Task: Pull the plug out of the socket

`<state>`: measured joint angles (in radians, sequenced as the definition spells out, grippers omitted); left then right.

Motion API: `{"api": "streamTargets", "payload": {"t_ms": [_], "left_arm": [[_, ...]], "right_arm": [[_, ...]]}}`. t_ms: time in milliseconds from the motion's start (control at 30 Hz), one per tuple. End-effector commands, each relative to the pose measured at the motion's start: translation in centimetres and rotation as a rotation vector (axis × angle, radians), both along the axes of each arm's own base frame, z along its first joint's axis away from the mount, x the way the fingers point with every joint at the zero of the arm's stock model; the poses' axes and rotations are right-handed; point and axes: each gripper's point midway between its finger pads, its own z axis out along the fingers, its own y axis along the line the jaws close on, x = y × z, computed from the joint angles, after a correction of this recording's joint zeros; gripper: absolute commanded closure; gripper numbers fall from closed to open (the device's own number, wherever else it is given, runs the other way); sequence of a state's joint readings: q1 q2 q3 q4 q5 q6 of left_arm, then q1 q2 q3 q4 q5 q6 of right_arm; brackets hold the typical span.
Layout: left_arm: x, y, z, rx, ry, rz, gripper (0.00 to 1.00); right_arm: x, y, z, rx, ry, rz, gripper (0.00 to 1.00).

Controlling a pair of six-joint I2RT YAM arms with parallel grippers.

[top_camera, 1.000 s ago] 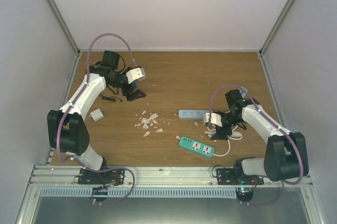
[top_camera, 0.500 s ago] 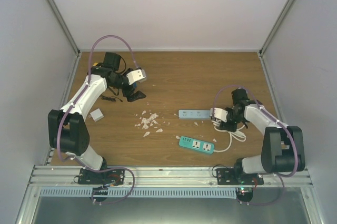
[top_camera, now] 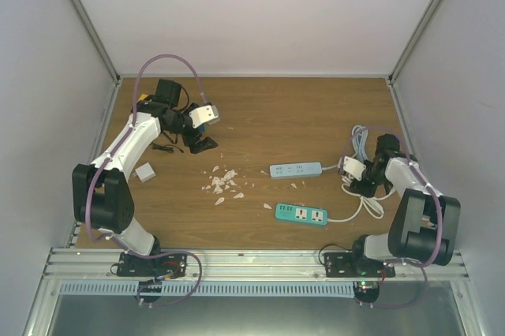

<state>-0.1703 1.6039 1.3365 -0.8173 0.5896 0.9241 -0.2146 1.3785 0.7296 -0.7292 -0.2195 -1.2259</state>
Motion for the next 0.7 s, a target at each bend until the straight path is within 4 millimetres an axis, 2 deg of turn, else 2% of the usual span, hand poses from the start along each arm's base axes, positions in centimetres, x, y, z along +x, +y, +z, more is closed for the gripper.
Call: {"api": "streamTargets", "payload": {"t_ms": [0,167,400,567,667], "left_arm": [[0.8,-0.2,0.2,-0.008,-0.025,0.017,0.01],[1.9,0.3,1.8,-0.074,-0.021,0.073,0.01],[3.9,1.4,6.1,-0.206,-0.03,0.161,0.01],[6.2,2.9,10.4,-0.289,-0.064,0.286,0.01],[7.8,4.1,12.6,-0.274,-0.111,0.323,0.01]], "right_arm": [[0.9,-1.7,1.1,-0.007,-0.017,-0.073,0.45],[1.6,-2.6,2.6,0.054,-0.031,-0.154,0.25],[4.8,-3.0,6.9,0.155,-0.127,-0.232,0.09],[8.5,-2.2,12.4,0.28,-0.248,-0.259,0.01],[10.8,-1.6,16.4,0.371,-0.334,-0.267,0.0]]}}
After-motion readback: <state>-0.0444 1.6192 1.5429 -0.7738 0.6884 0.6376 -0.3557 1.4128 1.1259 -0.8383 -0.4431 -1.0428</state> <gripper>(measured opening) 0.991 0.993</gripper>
